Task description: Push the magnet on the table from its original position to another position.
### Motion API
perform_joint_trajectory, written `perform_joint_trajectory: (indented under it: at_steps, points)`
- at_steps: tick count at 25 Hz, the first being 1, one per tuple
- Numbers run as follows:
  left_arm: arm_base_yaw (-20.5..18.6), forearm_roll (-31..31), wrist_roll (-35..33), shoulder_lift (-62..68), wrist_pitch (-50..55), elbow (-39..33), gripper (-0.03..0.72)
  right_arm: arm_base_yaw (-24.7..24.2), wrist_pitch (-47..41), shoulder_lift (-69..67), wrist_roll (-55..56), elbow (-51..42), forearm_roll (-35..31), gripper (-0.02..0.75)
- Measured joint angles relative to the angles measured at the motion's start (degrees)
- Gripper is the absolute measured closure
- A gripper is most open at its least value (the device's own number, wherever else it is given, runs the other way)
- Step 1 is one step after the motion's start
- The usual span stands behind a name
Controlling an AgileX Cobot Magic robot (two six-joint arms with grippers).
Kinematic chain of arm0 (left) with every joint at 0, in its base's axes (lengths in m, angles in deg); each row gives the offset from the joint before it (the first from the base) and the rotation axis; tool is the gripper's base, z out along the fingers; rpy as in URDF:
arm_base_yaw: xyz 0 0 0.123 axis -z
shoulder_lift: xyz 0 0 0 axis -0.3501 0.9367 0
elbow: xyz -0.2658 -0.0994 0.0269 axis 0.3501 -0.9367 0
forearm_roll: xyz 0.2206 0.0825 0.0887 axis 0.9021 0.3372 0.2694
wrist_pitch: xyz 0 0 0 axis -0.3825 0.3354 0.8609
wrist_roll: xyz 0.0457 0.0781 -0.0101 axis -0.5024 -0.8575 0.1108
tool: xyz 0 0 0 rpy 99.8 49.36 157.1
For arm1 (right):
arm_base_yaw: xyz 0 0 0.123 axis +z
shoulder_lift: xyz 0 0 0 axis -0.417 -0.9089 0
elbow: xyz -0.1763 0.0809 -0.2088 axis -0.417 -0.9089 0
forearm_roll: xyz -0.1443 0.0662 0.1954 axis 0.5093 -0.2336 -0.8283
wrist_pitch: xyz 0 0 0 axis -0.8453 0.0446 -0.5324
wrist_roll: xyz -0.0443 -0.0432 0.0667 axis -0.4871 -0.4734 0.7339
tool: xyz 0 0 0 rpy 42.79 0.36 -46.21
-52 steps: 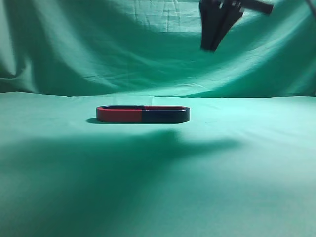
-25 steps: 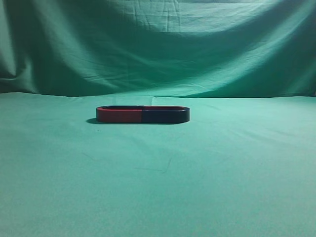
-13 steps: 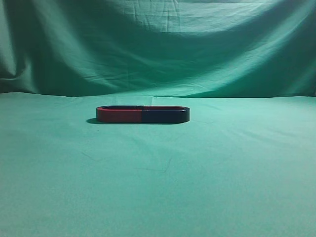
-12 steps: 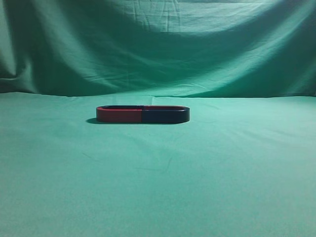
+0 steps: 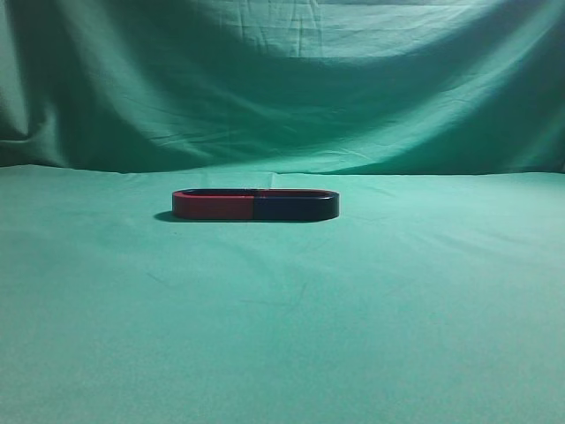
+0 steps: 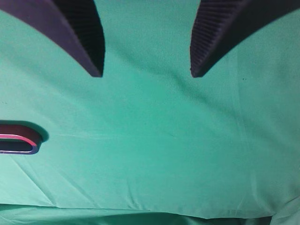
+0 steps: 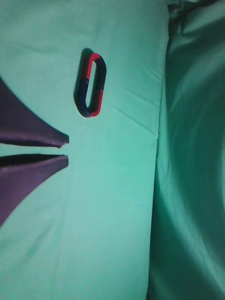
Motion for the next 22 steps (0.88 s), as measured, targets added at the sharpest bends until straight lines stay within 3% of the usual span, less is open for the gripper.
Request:
perform_joint_trajectory:
  at_steps: [1,7,11,15,22]
  points:
    - [0.0,0.0,0.0,0.0,0.0,0.0,0.316,-0.5,2.9,1.0,-0.1,-2.9,0.0,0.738]
    - [0.0,0.0,0.0,0.0,0.0,0.0,0.316,-10.1,17.2,8.6,-0.2,-20.2,0.0,0.738]
    - [0.0,0.0,0.0,0.0,0.0,0.0,0.316,-14.6,21.6,12.9,-0.2,-29.3,0.0,0.738]
    - [0.0,0.0,0.0,0.0,0.0,0.0,0.316,-16.3,22.7,13.2,-0.2,-34.7,0.0,0.738]
    - [0.0,0.0,0.0,0.0,0.0,0.0,0.316,-16.4,21.6,13.3,-0.2,-35.2,-0.1,0.738]
